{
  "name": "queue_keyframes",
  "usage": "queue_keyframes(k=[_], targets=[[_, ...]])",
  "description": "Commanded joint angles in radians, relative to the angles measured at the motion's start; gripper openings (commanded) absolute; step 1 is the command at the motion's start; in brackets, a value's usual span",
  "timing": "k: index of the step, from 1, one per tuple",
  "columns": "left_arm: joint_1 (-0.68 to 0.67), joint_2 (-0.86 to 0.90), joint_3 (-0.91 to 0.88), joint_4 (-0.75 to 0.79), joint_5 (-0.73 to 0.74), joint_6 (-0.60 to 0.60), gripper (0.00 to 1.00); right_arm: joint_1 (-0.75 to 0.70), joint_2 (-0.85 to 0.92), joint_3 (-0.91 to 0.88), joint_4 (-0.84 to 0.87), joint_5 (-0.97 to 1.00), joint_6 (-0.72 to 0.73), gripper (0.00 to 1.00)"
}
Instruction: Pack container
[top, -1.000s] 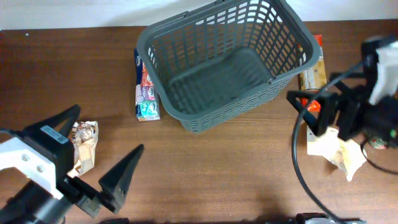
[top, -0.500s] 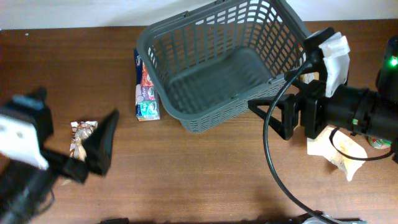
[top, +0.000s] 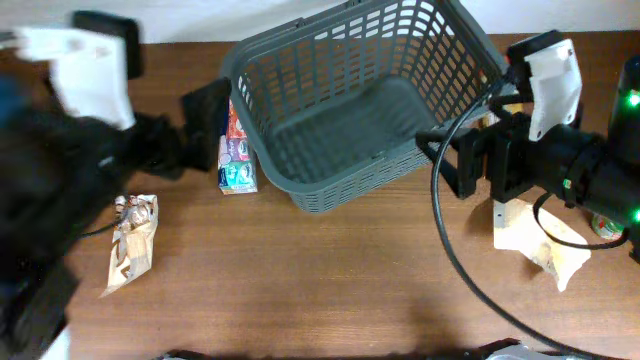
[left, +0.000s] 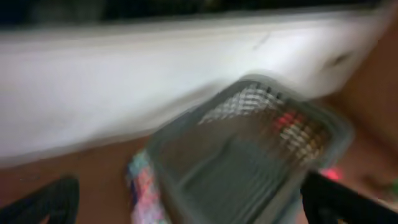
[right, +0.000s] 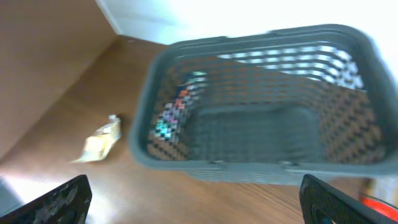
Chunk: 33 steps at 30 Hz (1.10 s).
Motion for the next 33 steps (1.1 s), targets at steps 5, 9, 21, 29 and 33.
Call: queue_keyframes(k=[5, 9, 21, 29, 33], targets=[[-0.230, 0.127, 0.008, -0.179, -0.508, -0.177, 0.99, 0.008, -0.005, 0.016, 0.004, 0.381, 0.062, 0.99], [-0.286, 0.153, 0.008, -0.219, -0.333, -0.176, 1.00, 0.008, -0.001, 0.016, 0.032, 0.500, 0.061, 0.99], [-0.551, 0.159, -0.016, -0.373, -0.296, -0.443, 1.00, 0.008, 0.159, 0.016, 0.157, 0.365, -0.131, 0.99], [-0.785, 0.182, -0.121, -0.373, -0.320, -0.566, 1.00, -0.052, 0.207, 0.016, 0.191, 0.337, -0.132, 0.99], [-0.832, 0.182, -0.181, -0.373, -0.293, -0.570, 0.99, -0.168, 0.208, 0.016, 0.209, 0.243, -0.130, 0.99]])
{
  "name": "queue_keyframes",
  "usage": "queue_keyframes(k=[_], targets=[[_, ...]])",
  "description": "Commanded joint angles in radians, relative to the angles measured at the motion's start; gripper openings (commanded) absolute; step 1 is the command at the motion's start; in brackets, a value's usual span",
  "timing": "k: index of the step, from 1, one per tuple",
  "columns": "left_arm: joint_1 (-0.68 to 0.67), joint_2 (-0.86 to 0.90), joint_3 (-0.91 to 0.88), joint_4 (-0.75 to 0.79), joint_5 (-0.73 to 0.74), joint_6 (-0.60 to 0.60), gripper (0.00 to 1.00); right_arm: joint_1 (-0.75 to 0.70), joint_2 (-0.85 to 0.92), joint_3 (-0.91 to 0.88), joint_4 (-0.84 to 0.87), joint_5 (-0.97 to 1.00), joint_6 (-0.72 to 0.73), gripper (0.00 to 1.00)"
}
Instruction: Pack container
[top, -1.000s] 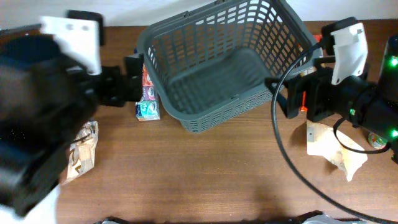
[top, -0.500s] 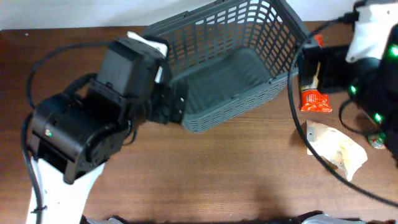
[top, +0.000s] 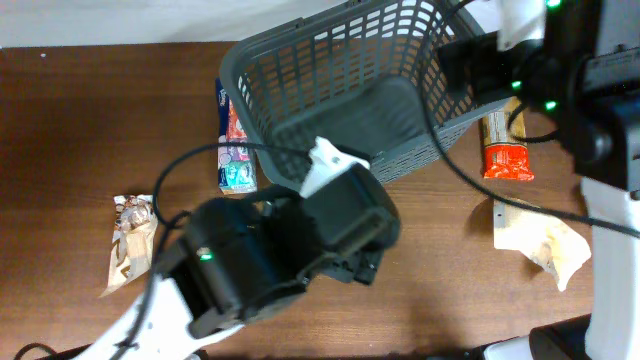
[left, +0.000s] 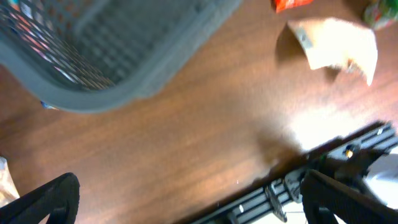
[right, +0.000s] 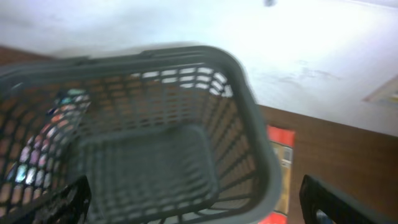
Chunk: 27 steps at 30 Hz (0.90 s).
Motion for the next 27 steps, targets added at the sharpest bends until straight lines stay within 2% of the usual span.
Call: queue_keyframes(k=[1, 8, 14, 15, 19, 22, 23, 24, 26, 27], targets=[[-0.032, 0.006, -0.047, -0.003, 0.016, -0.041, 0.99, -0.110, -0.010, 0.008, 0.012, -0.119, -0.008, 0.99], [-0.052, 0.006, -0.135, -0.003, 0.108, -0.041, 1.00, -0.280, 0.022, 0.008, 0.026, -0.435, -0.007, 0.99], [-0.051, 0.006, -0.159, -0.003, 0.171, -0.041, 0.99, -0.273, 0.074, 0.008, 0.026, -0.465, -0.007, 0.99], [-0.051, 0.006, -0.159, -0.003, 0.190, -0.041, 0.99, -0.265, 0.089, 0.008, 0.026, -0.464, -0.008, 0.96], [-0.051, 0.006, -0.159, 0.004, 0.259, -0.041, 0.99, -0.248, 0.137, 0.008, 0.023, -0.464, -0.007, 0.58], [-0.051, 0.006, -0.159, 0.003, 0.263, -0.041, 1.00, -0.248, 0.170, 0.008, 0.014, -0.464, -0.004, 0.39], [-0.051, 0.006, -0.159, 0.004, 0.264, -0.041, 1.00, -0.248, 0.186, 0.008, 0.010, -0.464, 0.006, 0.25], [-0.052, 0.006, -0.159, 0.004, 0.263, -0.041, 1.00, -0.248, 0.195, 0.008, 0.007, -0.463, 0.021, 0.20], [-0.051, 0.006, -0.159, 0.005, 0.261, -0.041, 0.71, -0.248, 0.211, 0.008, 0.006, -0.457, 0.052, 0.09], [-0.051, 0.006, -0.160, 0.005, 0.251, -0.041, 0.41, -0.248, 0.219, 0.008, 0.006, -0.449, 0.071, 0.04]])
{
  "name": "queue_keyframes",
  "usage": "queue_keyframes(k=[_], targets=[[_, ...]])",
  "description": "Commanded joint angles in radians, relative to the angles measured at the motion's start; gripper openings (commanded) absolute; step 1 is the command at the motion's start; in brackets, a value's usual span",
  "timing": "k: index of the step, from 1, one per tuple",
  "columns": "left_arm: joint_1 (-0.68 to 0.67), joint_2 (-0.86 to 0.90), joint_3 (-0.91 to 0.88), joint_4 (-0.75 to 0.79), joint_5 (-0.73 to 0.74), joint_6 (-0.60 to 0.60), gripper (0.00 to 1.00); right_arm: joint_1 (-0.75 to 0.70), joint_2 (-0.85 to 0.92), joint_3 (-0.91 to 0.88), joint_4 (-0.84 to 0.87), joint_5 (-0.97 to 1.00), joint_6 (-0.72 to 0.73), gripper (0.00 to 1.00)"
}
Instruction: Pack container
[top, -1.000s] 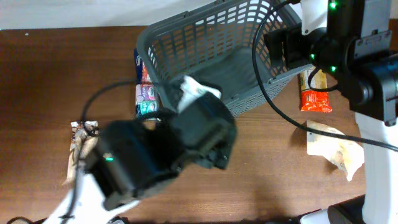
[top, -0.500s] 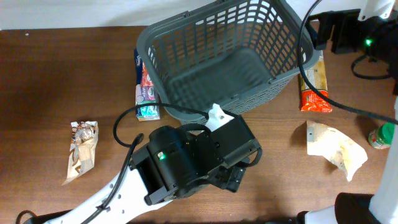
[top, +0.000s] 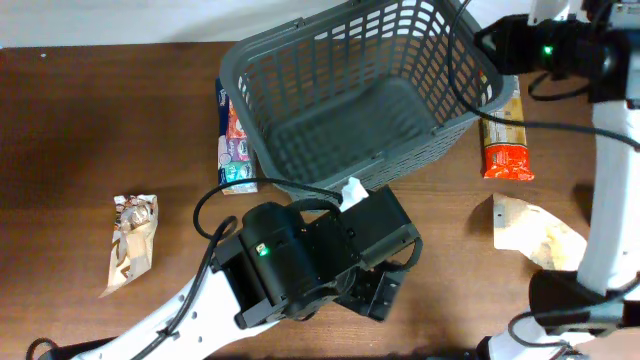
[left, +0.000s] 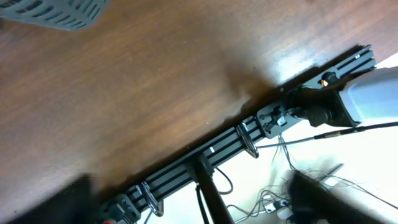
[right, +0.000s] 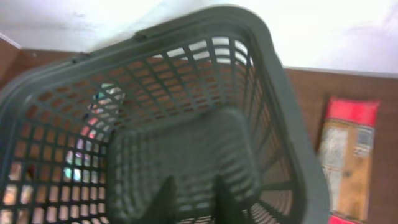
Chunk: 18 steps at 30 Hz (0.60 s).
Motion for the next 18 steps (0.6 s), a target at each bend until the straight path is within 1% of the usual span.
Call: queue_keyframes(k=[1, 2, 3, 8, 10, 12, 15, 18], targets=[[-0.004, 0.002, -0.008, 0.003, -0.011, -0.006, 0.19, 0.005, 0.030, 0.007, 0.000, 0.001, 0.055, 0.04], [-0.004, 0.002, -0.008, 0.003, -0.027, -0.006, 0.02, 0.005, 0.035, 0.007, -0.001, 0.000, 0.055, 0.04], [-0.004, 0.002, -0.008, 0.003, -0.049, -0.014, 0.02, 0.005, 0.039, 0.007, -0.010, 0.001, 0.054, 0.04], [-0.004, 0.002, -0.008, 0.004, -0.179, -0.162, 0.02, 0.005, 0.049, 0.006, -0.026, 0.001, 0.054, 0.04], [-0.004, 0.003, -0.010, 0.010, -0.211, -0.198, 0.02, 0.005, 0.052, 0.006, -0.026, 0.002, 0.048, 0.04], [-0.004, 0.006, -0.010, 0.021, -0.227, -0.207, 0.02, 0.005, 0.055, -0.002, -0.026, 0.018, 0.039, 0.04], [-0.004, 0.030, -0.010, 0.043, -0.227, -0.206, 0.02, 0.005, 0.056, -0.032, -0.026, 0.132, 0.025, 0.04], [-0.005, 0.063, -0.010, 0.048, -0.228, -0.206, 0.02, 0.005, 0.056, -0.064, -0.031, 0.182, -0.011, 0.04]])
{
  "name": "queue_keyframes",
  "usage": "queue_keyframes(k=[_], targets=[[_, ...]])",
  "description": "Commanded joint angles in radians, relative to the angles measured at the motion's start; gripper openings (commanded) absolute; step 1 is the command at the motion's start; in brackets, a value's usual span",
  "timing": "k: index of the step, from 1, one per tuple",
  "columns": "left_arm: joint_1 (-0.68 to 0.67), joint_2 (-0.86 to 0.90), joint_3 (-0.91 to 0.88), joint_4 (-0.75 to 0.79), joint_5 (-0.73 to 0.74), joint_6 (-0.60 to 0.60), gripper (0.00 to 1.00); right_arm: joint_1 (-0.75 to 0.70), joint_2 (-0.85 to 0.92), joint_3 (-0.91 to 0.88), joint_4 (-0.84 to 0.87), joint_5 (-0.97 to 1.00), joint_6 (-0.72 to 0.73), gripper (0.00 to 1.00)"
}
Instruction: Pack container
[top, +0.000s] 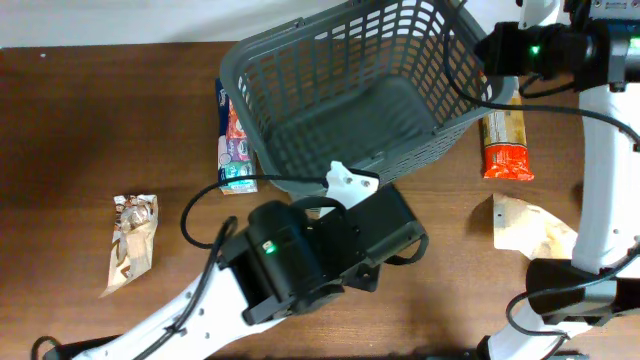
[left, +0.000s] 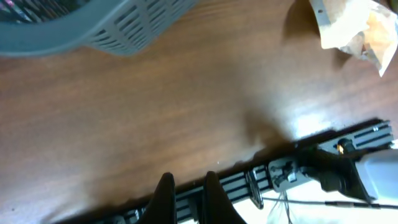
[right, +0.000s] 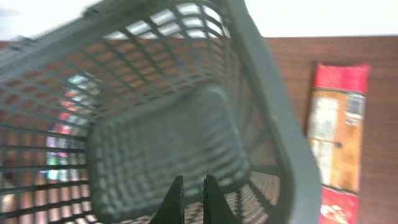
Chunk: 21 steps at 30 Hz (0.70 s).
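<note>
The grey mesh basket (top: 350, 90) stands at the back middle of the table, nothing inside it. Round it lie a colourful packet (top: 232, 140), a silver-brown snack bag (top: 133, 240), a red-orange packet (top: 503, 140) and a beige bag (top: 535, 235). My left gripper (left: 186, 199) is shut on nothing, high over the table's front edge, the basket's corner (left: 112, 31) above it in that view. My right gripper (right: 192, 199) is shut and empty above the basket's inside (right: 168, 137), the red-orange packet (right: 336, 143) to its right.
My left arm's body (top: 310, 255) covers the middle front of the table. A black rail with cables (left: 298, 171) runs along the front edge. The beige bag (left: 354, 25) lies near the right front. The right arm (top: 540, 50) hangs over the basket's right rim.
Both pairs of fingers stand closer together than 0.6 s ago and are shut. The left wrist view has shifted from the front rail toward the basket's corner and the beige bag.
First both grippers stood wide open, the left beside the basket's left, the right at its right. Then the left arm was over the table's middle and the right at the back right, still open. Later the fingers were nearer together; now both are shut, empty.
</note>
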Motion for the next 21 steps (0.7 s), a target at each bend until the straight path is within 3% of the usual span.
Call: queue_keyframes(k=[1, 12, 21], targets=[[-0.005, 0.058, -0.010, 0.010, -0.036, -0.027, 0.02, 0.005, 0.012, -0.050, -0.005, 0.108, -0.045, 0.04], [-0.005, 0.212, -0.010, 0.037, -0.053, -0.021, 0.02, 0.005, 0.029, -0.121, -0.004, 0.156, -0.045, 0.04], [-0.005, 0.233, -0.010, 0.072, -0.073, -0.009, 0.02, 0.005, 0.034, -0.126, -0.011, 0.156, -0.045, 0.04]])
